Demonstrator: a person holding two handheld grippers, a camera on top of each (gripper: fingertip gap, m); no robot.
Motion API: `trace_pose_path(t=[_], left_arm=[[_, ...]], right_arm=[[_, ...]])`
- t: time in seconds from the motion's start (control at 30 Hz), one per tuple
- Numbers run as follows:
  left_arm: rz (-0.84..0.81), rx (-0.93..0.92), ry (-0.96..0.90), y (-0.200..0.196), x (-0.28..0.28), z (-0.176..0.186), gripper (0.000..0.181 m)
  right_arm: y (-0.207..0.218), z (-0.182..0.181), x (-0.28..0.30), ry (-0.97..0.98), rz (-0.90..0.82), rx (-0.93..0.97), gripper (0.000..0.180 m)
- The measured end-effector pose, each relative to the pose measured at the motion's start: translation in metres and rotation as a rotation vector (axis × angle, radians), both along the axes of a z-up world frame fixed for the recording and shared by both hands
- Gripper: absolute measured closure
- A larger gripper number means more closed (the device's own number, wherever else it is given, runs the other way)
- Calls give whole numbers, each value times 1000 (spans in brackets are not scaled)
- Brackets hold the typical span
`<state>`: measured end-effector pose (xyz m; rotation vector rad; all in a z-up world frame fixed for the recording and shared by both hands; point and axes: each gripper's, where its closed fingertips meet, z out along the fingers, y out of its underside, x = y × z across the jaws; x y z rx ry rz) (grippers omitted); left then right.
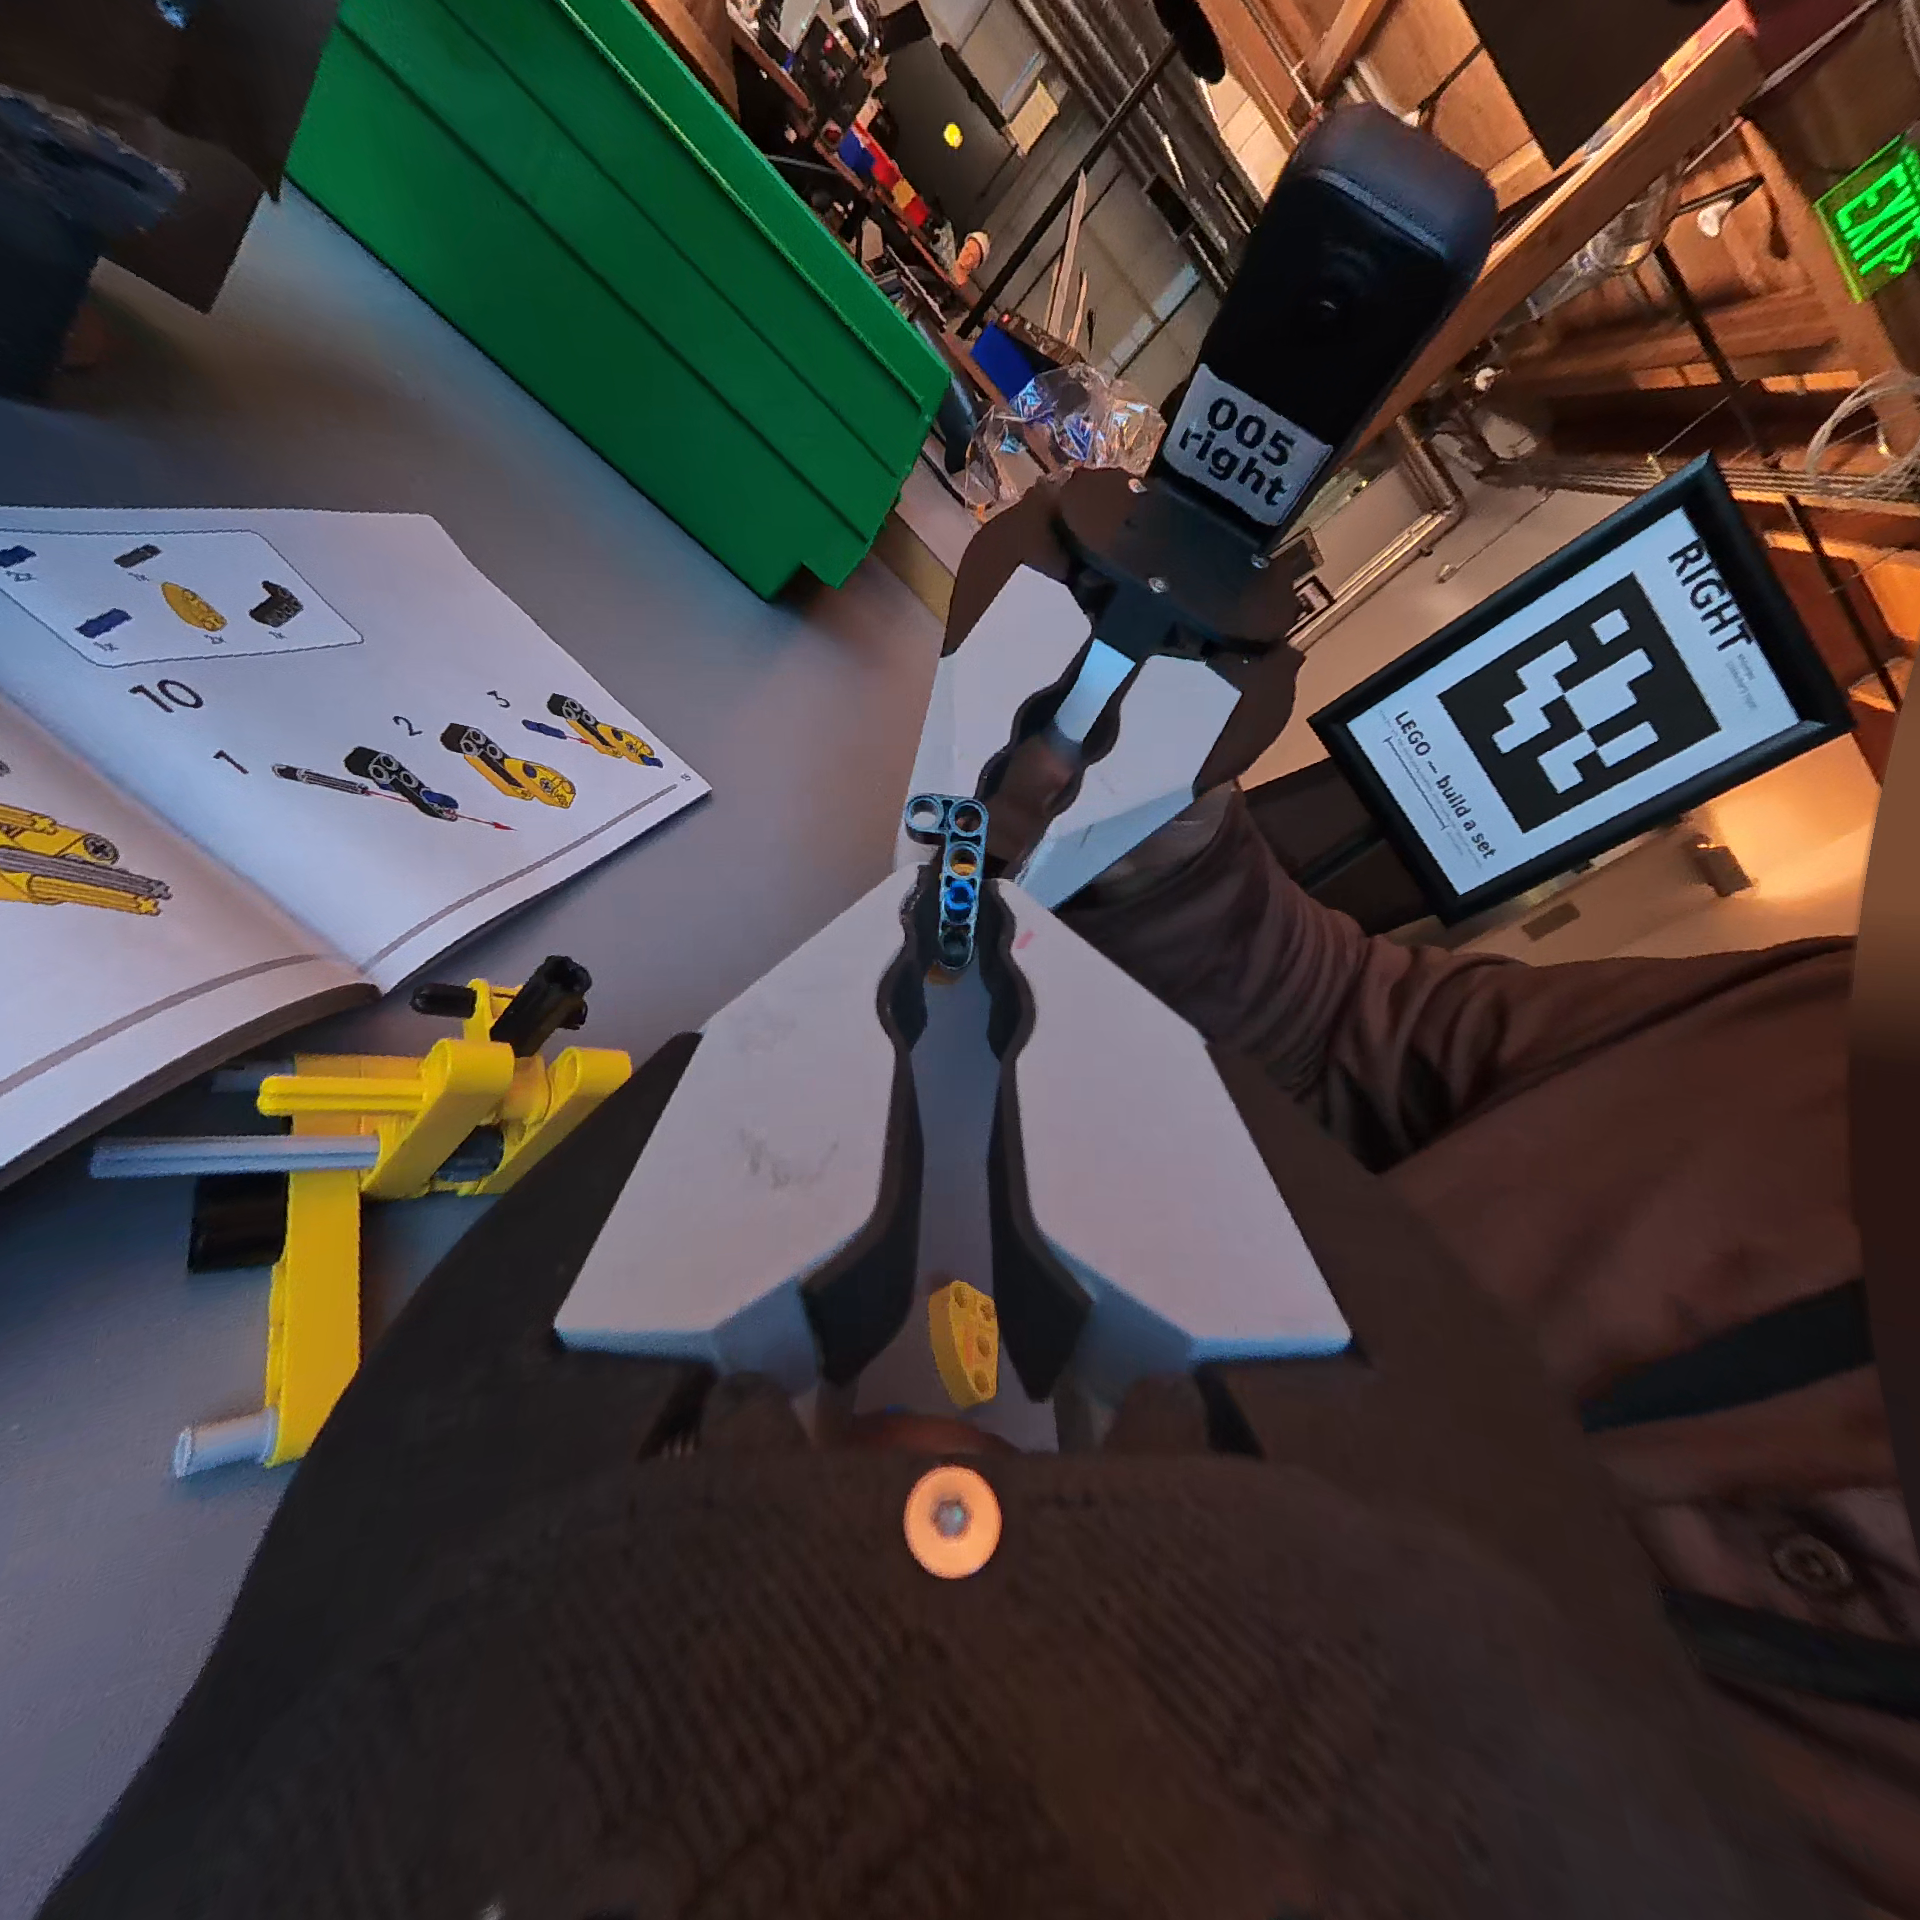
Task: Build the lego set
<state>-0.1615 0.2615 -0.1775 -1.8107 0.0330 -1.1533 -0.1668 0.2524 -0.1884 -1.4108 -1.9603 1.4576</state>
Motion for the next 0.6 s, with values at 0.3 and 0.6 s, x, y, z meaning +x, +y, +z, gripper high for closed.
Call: trace_pose_path(t=[0.3,0.6], left_arm=[[-19,-2,-138,2,-6,9,175],[-45,-103,-297,5,-9,7,176]], right_arm=[[2,9,-6,35,-29,-133,169],[5,10,-5,-37,-5,-344,170]])
